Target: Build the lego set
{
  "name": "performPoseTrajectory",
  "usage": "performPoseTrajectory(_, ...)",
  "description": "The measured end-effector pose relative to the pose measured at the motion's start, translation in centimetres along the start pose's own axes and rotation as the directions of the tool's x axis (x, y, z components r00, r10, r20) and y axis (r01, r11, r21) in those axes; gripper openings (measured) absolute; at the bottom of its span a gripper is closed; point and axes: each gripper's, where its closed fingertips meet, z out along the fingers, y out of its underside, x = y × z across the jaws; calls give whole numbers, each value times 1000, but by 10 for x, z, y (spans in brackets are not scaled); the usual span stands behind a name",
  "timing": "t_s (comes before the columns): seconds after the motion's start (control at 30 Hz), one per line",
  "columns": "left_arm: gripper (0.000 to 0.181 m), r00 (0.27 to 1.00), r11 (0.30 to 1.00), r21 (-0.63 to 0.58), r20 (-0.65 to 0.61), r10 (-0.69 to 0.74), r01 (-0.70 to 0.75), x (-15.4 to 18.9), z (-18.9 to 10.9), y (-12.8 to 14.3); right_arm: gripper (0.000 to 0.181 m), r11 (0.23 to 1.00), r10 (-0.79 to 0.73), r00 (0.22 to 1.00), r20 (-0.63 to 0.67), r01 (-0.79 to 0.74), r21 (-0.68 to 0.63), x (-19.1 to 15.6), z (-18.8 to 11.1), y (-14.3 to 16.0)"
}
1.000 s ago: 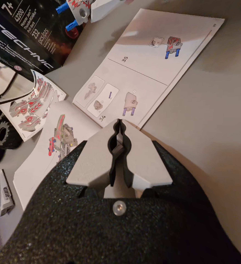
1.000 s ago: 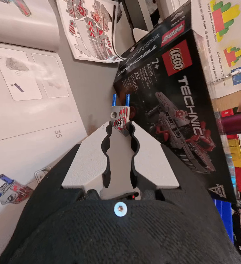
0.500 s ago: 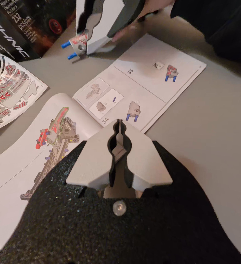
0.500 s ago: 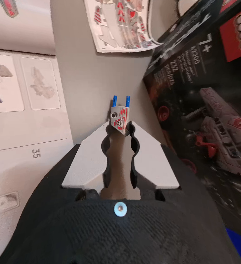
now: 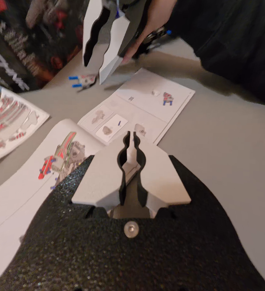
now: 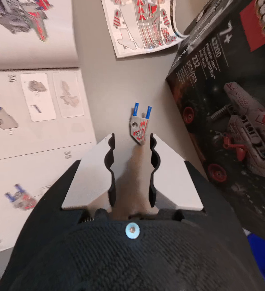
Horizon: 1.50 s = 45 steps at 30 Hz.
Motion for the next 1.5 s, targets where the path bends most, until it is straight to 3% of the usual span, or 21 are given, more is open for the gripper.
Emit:
performPoseTrajectory(0.03,3,999,999,24,-19,33,-33,6,0,-5,43,1000,-3,1000,-14,3,19,-7,-10,-4)
performPoseTrajectory(0.13,10,992,992,18,-19,122,-122,19,7,-10,42,995,-13,1000,25,11,96,-47,-42,-5)
performPoseTrajectory(0.37,36,921,903,-182,-31,389,-388,44,46,0,46,997,1,993,117,-11,79,-125,-93,76)
performPoseTrajectory(0.47,36,933,913,-195,-110,342,-358,65,70,-6,47,991,25,992,127,-41,125,-136,-102,91)
performPoseTrajectory(0.6,35,955,945,-229,-235,179,-233,80,93,-9,46,978,82,984,159,-110,178,-139,-101,94)
performPoseTrajectory(0.83,25,941,927,-263,-281,190,-266,82,94,-6,46,969,106,971,214,-149,197,-138,-96,98)
performPoseTrajectory(0.9,11,938,930,-272,-309,159,-247,87,90,-5,46,968,102,971,217,-147,203,-139,-95,96)
performPoseTrajectory(1.07,0,955,934,-278,-255,151,-222,75,85,-3,46,972,74,971,226,-120,200,-144,-88,96)
performPoseTrajectory(1.27,0,963,932,-284,-214,166,-224,66,79,-4,42,961,64,970,233,-123,247,-148,-86,80)
performPoseTrajectory(1.4,0,979,950,-240,-93,180,-198,48,73,-15,42,964,61,975,212,-112,240,-148,-80,74)
performPoseTrajectory(1.5,0,987,981,-147,80,143,-130,20,53,-33,39,952,54,986,157,-98,289,-144,-80,60)
